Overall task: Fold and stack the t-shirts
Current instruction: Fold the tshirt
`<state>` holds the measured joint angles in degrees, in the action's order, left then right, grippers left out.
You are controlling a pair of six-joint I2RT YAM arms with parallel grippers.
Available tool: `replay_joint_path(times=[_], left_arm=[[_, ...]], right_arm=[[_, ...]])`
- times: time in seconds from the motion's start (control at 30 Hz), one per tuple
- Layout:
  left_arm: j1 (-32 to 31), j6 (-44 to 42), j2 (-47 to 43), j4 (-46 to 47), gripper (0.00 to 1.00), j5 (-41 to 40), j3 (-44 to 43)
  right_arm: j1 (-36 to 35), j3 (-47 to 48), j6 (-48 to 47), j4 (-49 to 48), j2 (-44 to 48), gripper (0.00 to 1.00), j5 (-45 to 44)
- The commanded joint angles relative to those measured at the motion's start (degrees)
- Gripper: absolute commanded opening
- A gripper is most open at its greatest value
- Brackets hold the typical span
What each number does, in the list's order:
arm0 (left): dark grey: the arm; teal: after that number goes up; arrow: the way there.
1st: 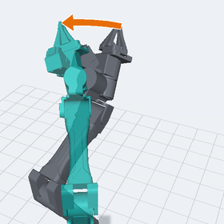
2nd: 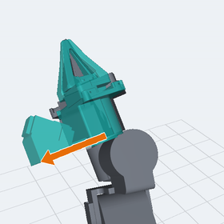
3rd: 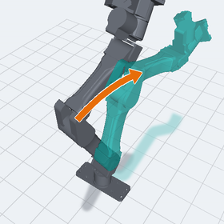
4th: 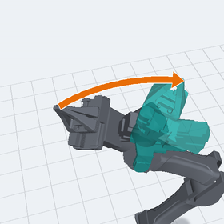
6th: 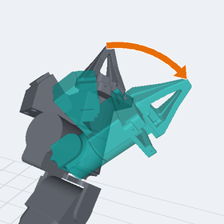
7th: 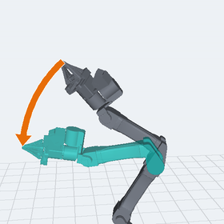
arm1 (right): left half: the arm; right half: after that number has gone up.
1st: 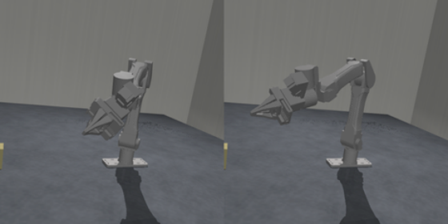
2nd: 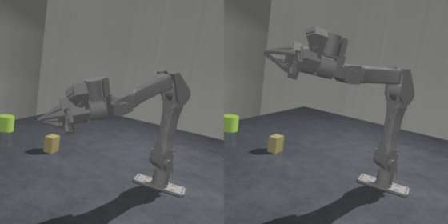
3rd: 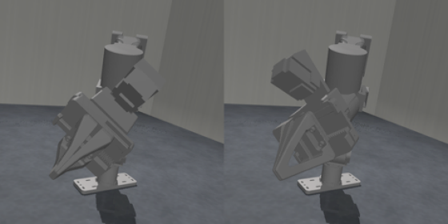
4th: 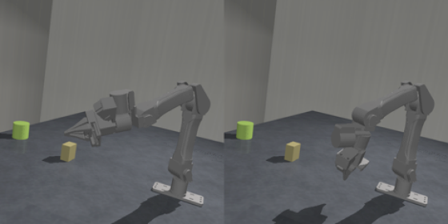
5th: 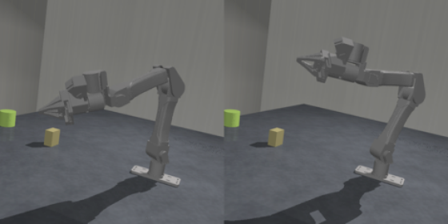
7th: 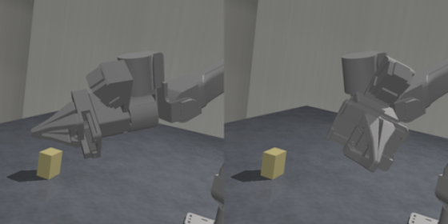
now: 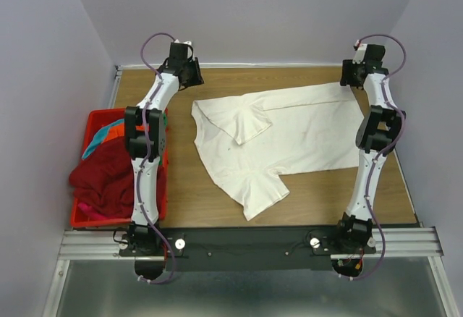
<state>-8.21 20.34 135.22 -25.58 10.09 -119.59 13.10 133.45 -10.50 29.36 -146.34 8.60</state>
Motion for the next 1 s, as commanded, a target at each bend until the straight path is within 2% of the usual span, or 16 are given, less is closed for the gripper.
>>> replay_joint_path(times=[0.0, 0.07, 0.1, 0.17, 0.2, 0.3, 0.37, 0.5, 0.57, 0.63, 0.7, 0.77, 0.8, 0.87, 0.9, 0.97], left_arm=[[0.39, -3.36, -9.69, 1.76, 0.42, 1.08, 0.49], [0.30, -6.08, -17.77, 5.27, 0.55, -0.76, 6.34], [0.38, -7.06, -24.15, 6.85, 0.58, -1.12, 9.35], [0.38, -10.03, -30.51, 12.03, 0.64, -1.21, 15.32], [0.30, -10.49, -33.50, 13.35, 0.67, -1.30, 21.09], [0.39, -12.77, -46.31, 17.14, 0.76, -0.60, 30.60], [0.39, -13.57, -51.08, 18.28, 0.81, -0.42, 34.84], [0.47, -14.28, -64.60, 24.24, 0.98, 1.33, 48.37], [0.47, -14.10, -68.32, 25.41, 0.98, 4.49, 52.68], [0.47, -15.41, -71.84, 27.87, 0.99, 14.40, 57.96], [-2.67, -17.59, -72.38, 24.21, 0.96, 19.50, 59.21], [-7.32, -19.98, -71.85, 19.20, 0.93, 17.61, 58.34], [-13.70, -22.16, -71.50, 16.56, 0.92, 15.34, 57.20], [-19.27, -23.41, -70.45, 10.22, 0.87, 10.75, 56.57], [-23.48, -23.07, -69.92, 7.68, 0.85, 10.31, 56.92], [-28.25, -21.31, -69.04, 5.12, 0.83, 9.95, 57.45]], right_arm=[[-0.89, -3.61, -1.18, -1.33, 4.12, 0.74, -2.01], [-1.06, -10.29, -1.28, -3.34, 8.24, 0.81, -1.14], [-1.15, -12.05, -1.10, -3.96, 9.75, 0.84, -0.78], [-1.94, -17.59, -0.92, -5.27, 12.03, 1.00, -0.43], [-2.29, -19.52, -0.84, -5.72, 13.18, 1.00, 0.18], [-3.17, -26.29, 0.04, -8.18, 16.35, 1.00, 1.24], [-3.96, -32.33, -0.30, -10.89, 19.50, 1.00, 0.81], [-4.75, -41.93, -1.89, -14.60, 26.62, 1.00, 1.94], [-4.93, -45.98, -3.72, -16.00, 29.96, 1.00, 2.47], [-4.93, -52.66, -6.80, -16.88, 36.46, 1.00, 4.31], [-4.93, -60.10, -12.22, -16.88, 44.80, 1.00, 8.52], [-4.93, -65.57, -16.02, -16.80, 51.48, 1.00, 11.42], [-4.93, -67.86, -17.78, -16.88, 54.47, 1.00, 12.74], [-4.93, -74.61, -21.21, -16.80, 63.96, 1.00, 16.00], [-4.93, -77.00, -21.66, -16.80, 70.17, 1.00, 18.36], [-4.84, -81.93, -23.94, -15.14, 75.21, 1.00, 22.67]])
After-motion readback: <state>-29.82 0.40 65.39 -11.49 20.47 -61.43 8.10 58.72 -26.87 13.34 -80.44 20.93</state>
